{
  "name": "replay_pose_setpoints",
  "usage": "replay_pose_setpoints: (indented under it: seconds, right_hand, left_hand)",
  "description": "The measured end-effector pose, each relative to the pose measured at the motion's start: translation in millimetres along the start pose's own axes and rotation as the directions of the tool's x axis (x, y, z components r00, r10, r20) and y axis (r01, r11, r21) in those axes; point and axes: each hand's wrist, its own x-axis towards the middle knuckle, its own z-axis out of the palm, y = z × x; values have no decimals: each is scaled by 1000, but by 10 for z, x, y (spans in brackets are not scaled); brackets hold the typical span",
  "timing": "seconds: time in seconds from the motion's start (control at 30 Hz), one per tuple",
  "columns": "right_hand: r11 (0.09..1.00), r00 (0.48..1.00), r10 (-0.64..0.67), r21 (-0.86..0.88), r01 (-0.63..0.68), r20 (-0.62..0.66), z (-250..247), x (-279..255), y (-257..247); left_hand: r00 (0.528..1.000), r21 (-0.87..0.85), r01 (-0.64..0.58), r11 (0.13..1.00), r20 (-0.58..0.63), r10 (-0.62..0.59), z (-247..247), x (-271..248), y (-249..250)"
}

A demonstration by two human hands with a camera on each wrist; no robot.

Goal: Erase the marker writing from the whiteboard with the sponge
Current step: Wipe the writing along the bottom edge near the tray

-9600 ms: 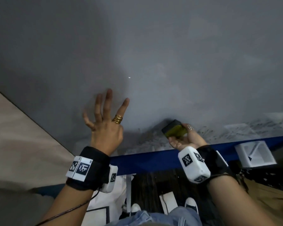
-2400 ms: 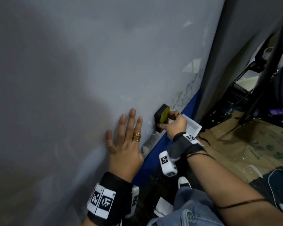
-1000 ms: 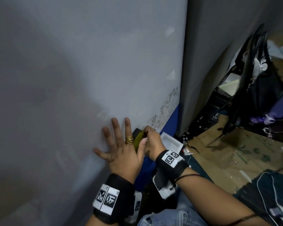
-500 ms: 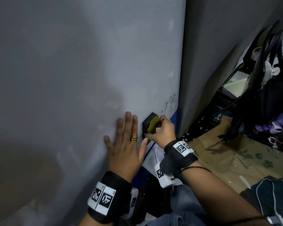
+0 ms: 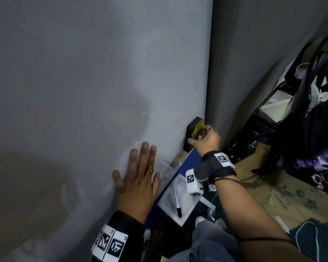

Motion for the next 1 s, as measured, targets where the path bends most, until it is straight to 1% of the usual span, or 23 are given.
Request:
replay_pose_setpoints:
  seconds: [0.1,0.17,0.27,0.33,0.4,0.47,0.5,0.6,0.67,0.77,0.83,0.9,1.0]
  right_hand:
    - [999,999,34,-25,-34,5,-32,182,38]
    - [993,994,105,-44,-106,-17,3,240,93]
    - [981,982,188,38,-188,-16,81,266,141]
    - [978,979,203,63,-201,-25,100,281,127]
    - [981,983,182,66,-180,-29,109,274,97]
    - [981,984,177,83,-174,-21,91,289,77]
    - [977,981,193,89,-191,-15,81,291,65]
    - [953,963,267,141,-269,35,50,287,67]
    - [932,949,309,175,-316,69,66,167,51]
    - [928,932,336,118,-352,136,203,-100,156]
    - [911,915,367,134,-390,167,267,-283,198]
    - [887,896,391,172,-428,213,251,-434,150]
    - [879,862,394,142,-455,319,166,-661,109]
  left_hand:
    - [1000,9,1,1000,-16,0,34,3,11]
    - [1000,-18,12,1000,-17,-12,36,9,23]
    - [999,-26,31,999,-25,-31,55,-2,44]
    - [999,-34,28,999,-20,-29,42,22,40]
    - [1000,-55,18,998,-2,-18,15,33,32]
    - [1000,-18,11,1000,3,-11,20,26,40]
    - [1000,3,13,1000,1,-13,28,19,46]
    - [1000,-4,16,1000,6,-16,36,24,59]
    - [1000,-1,23,1000,2,-23,36,17,57]
    - [999,11,31,999,-9,-31,35,23,61]
    - [1000,-2,31,1000,-2,-31,41,18,65]
    - [1000,15,24,1000,1,-24,59,34,67]
    - [1000,1,18,1000,15,-18,43,47,64]
